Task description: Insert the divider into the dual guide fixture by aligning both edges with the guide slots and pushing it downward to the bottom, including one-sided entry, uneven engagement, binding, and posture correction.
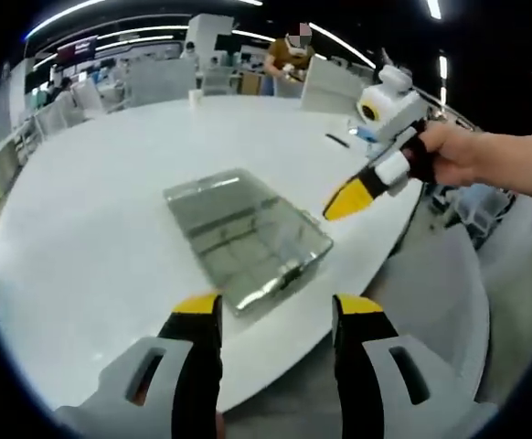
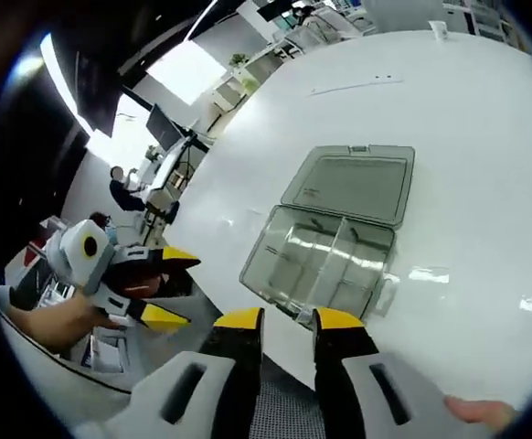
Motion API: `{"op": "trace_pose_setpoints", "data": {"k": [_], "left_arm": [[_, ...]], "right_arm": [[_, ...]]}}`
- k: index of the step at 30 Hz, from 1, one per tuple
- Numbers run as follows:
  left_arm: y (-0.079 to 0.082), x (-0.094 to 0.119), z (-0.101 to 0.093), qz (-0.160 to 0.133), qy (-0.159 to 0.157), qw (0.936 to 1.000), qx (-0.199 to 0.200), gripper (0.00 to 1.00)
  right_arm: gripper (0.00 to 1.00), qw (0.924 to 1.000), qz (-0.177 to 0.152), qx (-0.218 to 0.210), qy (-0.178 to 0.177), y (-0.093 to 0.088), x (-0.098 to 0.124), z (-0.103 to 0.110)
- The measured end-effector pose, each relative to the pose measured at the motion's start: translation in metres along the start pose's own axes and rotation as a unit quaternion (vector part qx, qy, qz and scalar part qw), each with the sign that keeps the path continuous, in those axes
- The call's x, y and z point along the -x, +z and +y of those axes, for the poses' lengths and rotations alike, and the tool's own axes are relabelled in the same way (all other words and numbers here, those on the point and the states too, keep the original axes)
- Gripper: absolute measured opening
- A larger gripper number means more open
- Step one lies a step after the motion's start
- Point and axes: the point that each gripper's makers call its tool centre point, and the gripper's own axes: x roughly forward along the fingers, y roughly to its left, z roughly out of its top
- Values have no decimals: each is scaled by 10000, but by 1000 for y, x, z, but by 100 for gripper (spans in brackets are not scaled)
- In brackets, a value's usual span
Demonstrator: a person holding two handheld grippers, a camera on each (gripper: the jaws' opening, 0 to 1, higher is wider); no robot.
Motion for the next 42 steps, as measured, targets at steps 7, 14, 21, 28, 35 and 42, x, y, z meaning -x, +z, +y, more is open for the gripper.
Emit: {"op": "trace_pose_setpoints", "data": {"k": [7, 14, 21, 28, 35, 42], "left_arm": [[1, 5, 0, 55, 222, 9997, 49, 46], [8, 13, 4, 16, 462, 9988, 132, 46], [12, 17, 4, 13, 685, 9975, 188, 46], [17, 22, 2, 22, 862, 9961, 177, 46], [23, 23, 4, -6, 920, 9956, 187, 46], [25, 27, 9, -7, 890, 9959, 158, 46]], "right_arm": [[16, 9990, -74, 375, 231, -3, 7, 6], [18, 9955, -107, 825, 450, -7, 12, 11], [22, 9911, -203, 1141, 656, -8, 20, 18], [25, 9855, -338, 1443, 822, -8, 28, 21], [27, 9828, -354, 1584, 882, -10, 30, 22], [29, 9788, -456, 1771, 926, -8, 31, 26]]}}
